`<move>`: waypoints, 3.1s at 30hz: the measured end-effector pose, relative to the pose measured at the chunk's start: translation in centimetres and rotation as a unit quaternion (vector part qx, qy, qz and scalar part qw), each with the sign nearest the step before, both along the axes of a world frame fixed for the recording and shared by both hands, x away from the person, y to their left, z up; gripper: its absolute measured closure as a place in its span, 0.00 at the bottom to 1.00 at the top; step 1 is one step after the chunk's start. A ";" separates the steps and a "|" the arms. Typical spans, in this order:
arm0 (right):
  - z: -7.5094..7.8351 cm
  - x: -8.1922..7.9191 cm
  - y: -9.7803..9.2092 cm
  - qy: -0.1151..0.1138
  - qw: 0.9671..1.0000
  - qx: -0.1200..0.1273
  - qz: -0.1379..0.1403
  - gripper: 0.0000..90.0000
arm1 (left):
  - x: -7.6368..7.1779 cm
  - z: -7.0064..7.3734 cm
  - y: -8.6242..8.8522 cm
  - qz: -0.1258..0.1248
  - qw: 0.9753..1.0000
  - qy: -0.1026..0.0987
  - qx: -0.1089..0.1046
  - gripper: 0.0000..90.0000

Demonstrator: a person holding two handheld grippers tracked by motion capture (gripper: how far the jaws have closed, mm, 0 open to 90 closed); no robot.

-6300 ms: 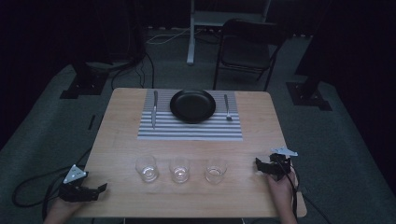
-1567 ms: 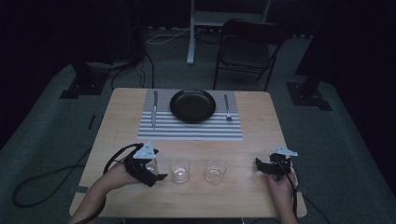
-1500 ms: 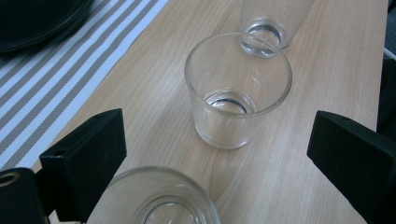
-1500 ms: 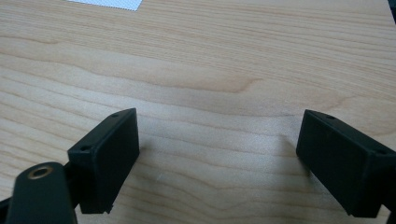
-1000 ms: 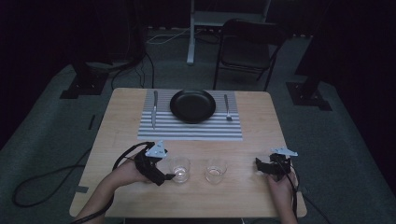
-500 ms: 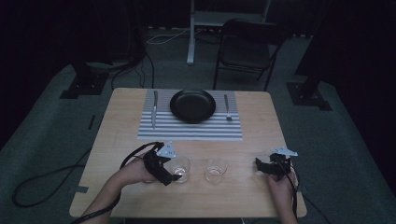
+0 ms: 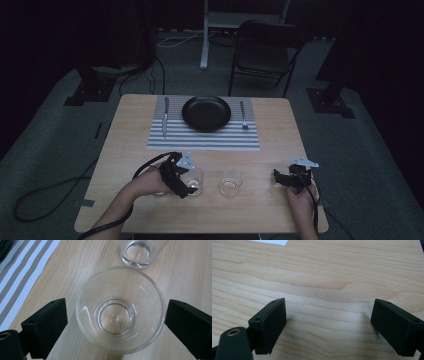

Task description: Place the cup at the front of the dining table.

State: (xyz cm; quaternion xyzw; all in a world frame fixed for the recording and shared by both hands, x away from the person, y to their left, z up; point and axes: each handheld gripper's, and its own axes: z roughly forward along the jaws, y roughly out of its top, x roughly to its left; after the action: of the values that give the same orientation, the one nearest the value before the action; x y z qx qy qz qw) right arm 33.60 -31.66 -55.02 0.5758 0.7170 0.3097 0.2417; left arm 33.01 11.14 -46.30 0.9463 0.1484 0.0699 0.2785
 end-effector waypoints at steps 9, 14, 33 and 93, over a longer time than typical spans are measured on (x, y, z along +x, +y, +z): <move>0.0 0.0 0.0 0.000 1.000 0.000 0.000 0.14 | 0.2 -0.3 -0.8 -0.003 0.999 0.009 0.031 0.06; 0.0 0.0 0.0 0.000 1.000 0.000 0.000 0.14 | 0.2 -0.4 -1.2 0.002 0.999 0.010 0.047 0.06; 0.0 0.0 0.0 -0.002 1.000 0.000 0.004 0.16 | 0.3 -0.9 -2.2 0.019 0.996 0.022 0.082 0.20; 0.0 0.0 0.0 -0.002 1.000 0.000 0.004 0.16 | 2.7 1.1 -1.5 0.039 0.998 0.006 0.057 0.21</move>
State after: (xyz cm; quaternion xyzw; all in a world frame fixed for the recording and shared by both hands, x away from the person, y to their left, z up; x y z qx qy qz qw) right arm 33.55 -31.63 -55.00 0.5723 0.7189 0.3121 0.2414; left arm 35.69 9.65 -45.22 0.9545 0.1825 0.0836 0.2207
